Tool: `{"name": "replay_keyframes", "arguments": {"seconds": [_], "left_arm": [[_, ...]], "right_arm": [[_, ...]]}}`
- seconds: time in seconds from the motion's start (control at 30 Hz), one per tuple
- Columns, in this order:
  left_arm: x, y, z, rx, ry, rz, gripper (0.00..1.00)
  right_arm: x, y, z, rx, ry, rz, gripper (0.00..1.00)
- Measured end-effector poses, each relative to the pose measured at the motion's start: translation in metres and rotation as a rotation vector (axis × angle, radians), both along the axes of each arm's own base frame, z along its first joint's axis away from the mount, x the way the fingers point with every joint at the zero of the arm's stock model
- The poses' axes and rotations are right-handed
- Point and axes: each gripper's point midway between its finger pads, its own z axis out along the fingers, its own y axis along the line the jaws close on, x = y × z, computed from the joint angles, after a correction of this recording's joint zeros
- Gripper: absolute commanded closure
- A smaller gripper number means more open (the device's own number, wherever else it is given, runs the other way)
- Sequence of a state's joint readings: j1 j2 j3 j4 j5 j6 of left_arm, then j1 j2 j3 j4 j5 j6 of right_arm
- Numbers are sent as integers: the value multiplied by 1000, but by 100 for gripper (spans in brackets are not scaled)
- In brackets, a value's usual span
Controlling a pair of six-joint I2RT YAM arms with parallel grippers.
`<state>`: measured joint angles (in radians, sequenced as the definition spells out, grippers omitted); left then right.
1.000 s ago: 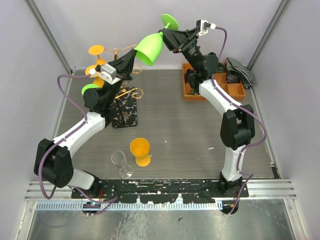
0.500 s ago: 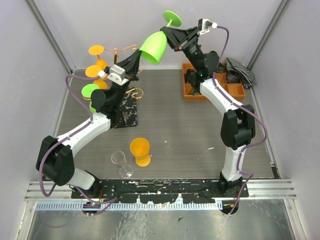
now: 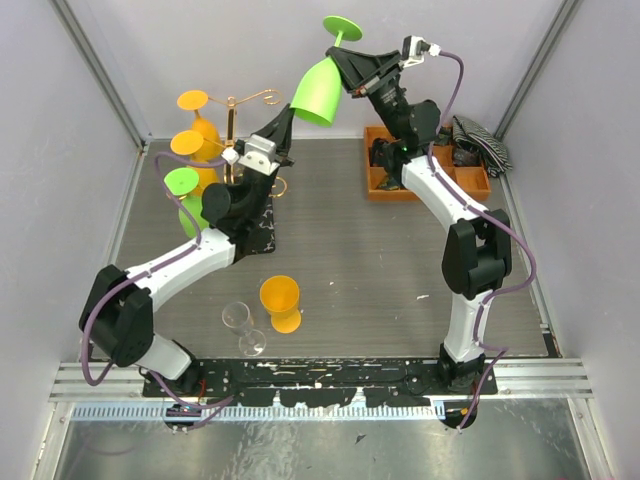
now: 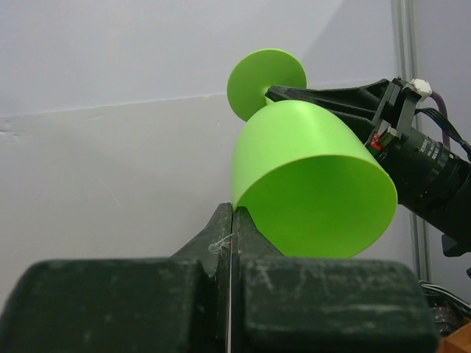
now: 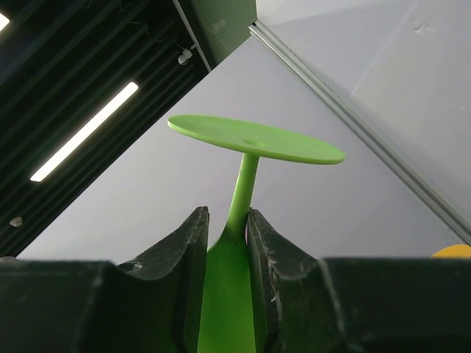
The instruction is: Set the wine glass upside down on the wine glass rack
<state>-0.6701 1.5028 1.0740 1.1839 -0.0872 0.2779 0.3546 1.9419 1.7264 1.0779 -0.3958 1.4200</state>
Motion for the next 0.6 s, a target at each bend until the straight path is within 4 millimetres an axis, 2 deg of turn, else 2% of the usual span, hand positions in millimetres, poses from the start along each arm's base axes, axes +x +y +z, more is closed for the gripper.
{"name": "replay_keyframes", "arguments": {"seconds": [0.07,0.13,0.27,0.43,0.5,0.6], "left_arm": [[1,-1,-1,2,2,9,100],[2,0,-1,2,4,15,94],[4,-2,-5,16,16,21,70],[3,-11,-10,48,32,5,43],[3,-13,-14,68,47,0,36],[3,-14,-18,97,70,1,31]], "right_arm": [[1,0,0,-1,2,-5,92],[2,-1,-1,-4,4,-9,99],[4,0,-2,-16,4,-19,99],[4,14,-14,-89,2,-13,99],[6,17,-20,-122,3,-20,99],[12,15,-25,-161,2,-42,100]]}}
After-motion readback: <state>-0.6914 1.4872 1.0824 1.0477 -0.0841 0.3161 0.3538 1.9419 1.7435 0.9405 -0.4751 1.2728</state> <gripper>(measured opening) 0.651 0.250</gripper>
